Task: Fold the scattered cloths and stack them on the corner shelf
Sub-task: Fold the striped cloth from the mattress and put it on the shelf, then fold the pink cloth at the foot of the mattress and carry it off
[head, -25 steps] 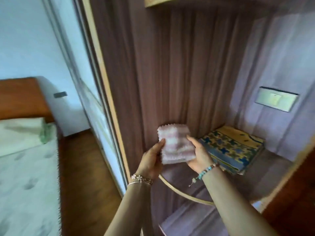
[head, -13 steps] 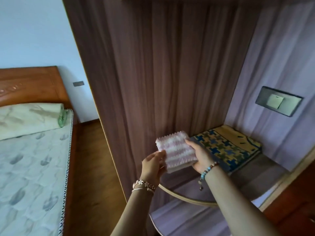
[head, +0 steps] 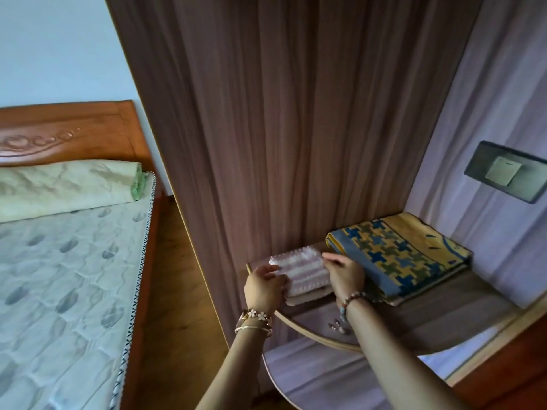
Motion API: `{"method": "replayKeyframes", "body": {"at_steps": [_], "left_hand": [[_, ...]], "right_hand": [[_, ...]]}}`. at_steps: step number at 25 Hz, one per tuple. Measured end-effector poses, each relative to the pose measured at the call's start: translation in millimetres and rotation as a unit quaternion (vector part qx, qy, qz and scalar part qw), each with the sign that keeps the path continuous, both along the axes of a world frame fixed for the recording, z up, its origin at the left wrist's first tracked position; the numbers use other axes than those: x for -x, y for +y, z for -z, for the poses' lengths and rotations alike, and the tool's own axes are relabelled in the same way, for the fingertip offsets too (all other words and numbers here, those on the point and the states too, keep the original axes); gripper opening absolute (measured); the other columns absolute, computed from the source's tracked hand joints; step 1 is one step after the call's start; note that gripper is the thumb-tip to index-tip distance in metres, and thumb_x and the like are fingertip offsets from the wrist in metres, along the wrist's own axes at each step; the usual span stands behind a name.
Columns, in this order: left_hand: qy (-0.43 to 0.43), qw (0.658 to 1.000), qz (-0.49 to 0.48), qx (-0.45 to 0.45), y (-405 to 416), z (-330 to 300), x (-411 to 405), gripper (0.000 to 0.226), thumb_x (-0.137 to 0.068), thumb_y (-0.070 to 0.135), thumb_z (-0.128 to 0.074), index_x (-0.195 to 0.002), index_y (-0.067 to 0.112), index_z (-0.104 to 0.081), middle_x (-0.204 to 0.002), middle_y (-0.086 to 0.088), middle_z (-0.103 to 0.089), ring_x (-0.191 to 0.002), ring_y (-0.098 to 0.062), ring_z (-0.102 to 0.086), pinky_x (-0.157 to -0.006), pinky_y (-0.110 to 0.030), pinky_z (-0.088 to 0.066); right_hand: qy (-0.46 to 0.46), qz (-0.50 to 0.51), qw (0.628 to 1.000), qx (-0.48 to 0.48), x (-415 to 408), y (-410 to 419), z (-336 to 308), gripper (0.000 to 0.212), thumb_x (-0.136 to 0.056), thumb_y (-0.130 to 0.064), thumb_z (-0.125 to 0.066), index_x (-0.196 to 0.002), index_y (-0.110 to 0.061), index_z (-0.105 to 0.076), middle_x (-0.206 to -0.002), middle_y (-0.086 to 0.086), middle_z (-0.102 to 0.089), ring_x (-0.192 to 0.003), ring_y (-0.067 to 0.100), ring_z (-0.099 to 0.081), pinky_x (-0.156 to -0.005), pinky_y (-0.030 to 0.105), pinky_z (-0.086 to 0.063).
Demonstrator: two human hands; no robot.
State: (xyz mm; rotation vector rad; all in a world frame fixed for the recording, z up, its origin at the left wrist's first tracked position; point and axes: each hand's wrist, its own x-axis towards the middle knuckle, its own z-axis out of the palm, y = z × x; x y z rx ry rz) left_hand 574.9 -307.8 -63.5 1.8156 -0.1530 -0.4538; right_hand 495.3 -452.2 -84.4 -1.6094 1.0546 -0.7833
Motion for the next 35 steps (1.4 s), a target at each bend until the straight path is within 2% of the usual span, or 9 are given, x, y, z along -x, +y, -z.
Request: {"method": "replayKeyframes", "body": {"at_steps": [3,8,11,14,17,20,23,29,35], "left_hand": [[-0.006,1.000,0.013,-0.001,0,0,2,0.018,-0.075,0.005,-0.074,-0.092,0.012,-0.071,-0.066,-0.001,-0.069,-0.049,-0.011,-0.061,-0.059,-0.029,-0.058],[-0.017,0.998,0.055,-0.013,1,6,1,0.026,-0.066,0.008,-0.079,-0.090,0.014,-0.073,-0.048,0.009,-0.063,-0.057,-0.016,-0.062,-0.075,-0.042,-0.060],[-0.018,0.996,0.076,-0.045,3,6,2,0.046,-0.063,0.012,-0.079,-0.109,0.010,-0.070,-0.057,0.000,-0.066,-0.056,-0.016,-0.062,-0.073,-0.038,-0.060],[-0.013,0.997,0.078,-0.018,7,-8,7,0.039,-0.069,0.012,-0.081,-0.105,0.015,-0.066,-0.075,-0.005,-0.068,-0.063,-0.021,-0.064,-0.072,-0.041,-0.060],[-0.048,0.995,0.042,0.077,20,-43,3,0.038,-0.082,0.028,-0.074,-0.115,0.011,-0.066,-0.105,-0.006,-0.072,-0.090,-0.014,-0.067,-0.080,-0.025,-0.053],[0.096,0.927,0.064,0.356,43,-100,0,0.039,-0.087,0.036,-0.061,-0.120,0.015,-0.064,-0.116,-0.004,-0.071,-0.107,-0.017,-0.067,-0.094,-0.029,-0.049],[0.128,0.852,0.058,0.504,78,-146,-1,0.040,-0.093,0.043,-0.048,-0.123,0.020,-0.061,-0.120,-0.003,-0.069,-0.117,-0.021,-0.063,-0.100,-0.036,-0.045],[0.054,0.833,-0.017,0.550,178,-177,10,0.048,-0.090,0.047,-0.048,-0.126,0.018,-0.061,-0.132,-0.007,-0.062,-0.123,-0.027,-0.058,-0.104,-0.044,-0.045],[-0.021,0.806,-0.120,0.579,303,-181,27,0.044,-0.091,0.047,-0.048,-0.116,0.019,-0.071,-0.130,-0.007,-0.064,-0.119,-0.029,-0.061,-0.103,-0.046,-0.041]], "right_hand": [[0.015,-0.011,0.999,0.026,2,0,2,0.017,-0.089,-0.009,-0.064,-0.101,-0.009,-0.076,-0.100,0.008,-0.075,-0.094,0.021,-0.067,-0.081,0.026,-0.049],[0.033,-0.020,0.993,0.115,5,4,10,0.016,-0.089,-0.009,-0.064,-0.101,-0.008,-0.076,-0.100,0.009,-0.075,-0.096,0.022,-0.067,-0.080,0.023,-0.046],[0.032,-0.018,0.986,0.160,4,9,12,0.016,-0.088,-0.005,-0.064,-0.098,-0.006,-0.076,-0.097,0.010,-0.076,-0.095,0.025,-0.069,-0.079,0.023,-0.046],[-0.004,0.006,0.987,0.161,7,17,-2,0.017,-0.088,-0.007,-0.064,-0.099,-0.009,-0.076,-0.098,0.009,-0.075,-0.096,0.023,-0.069,-0.079,0.024,-0.047],[-0.182,0.015,0.983,-0.003,10,30,-52,0.014,-0.089,-0.013,-0.064,-0.099,-0.016,-0.073,-0.095,0.000,-0.074,-0.098,0.018,-0.069,-0.081,0.025,-0.052],[-0.393,-0.069,0.880,-0.257,13,48,-125,0.021,-0.090,-0.023,-0.061,-0.107,-0.014,-0.071,-0.101,0.003,-0.075,-0.101,0.019,-0.069,-0.089,0.033,-0.053],[-0.458,-0.211,0.779,-0.373,10,72,-172,0.031,-0.092,-0.036,-0.053,-0.110,-0.016,-0.068,-0.109,0.007,-0.072,-0.108,0.022,-0.067,-0.096,0.039,-0.051],[-0.428,-0.340,0.692,-0.471,-17,150,-183,0.044,-0.083,-0.051,-0.055,-0.109,-0.019,-0.070,-0.119,0.010,-0.069,-0.113,0.027,-0.065,-0.098,0.047,-0.047],[-0.367,-0.464,0.645,-0.483,-44,268,-197,0.045,-0.081,-0.050,-0.056,-0.112,-0.020,-0.068,-0.121,0.008,-0.068,-0.116,0.028,-0.063,-0.101,0.049,-0.046]]}}
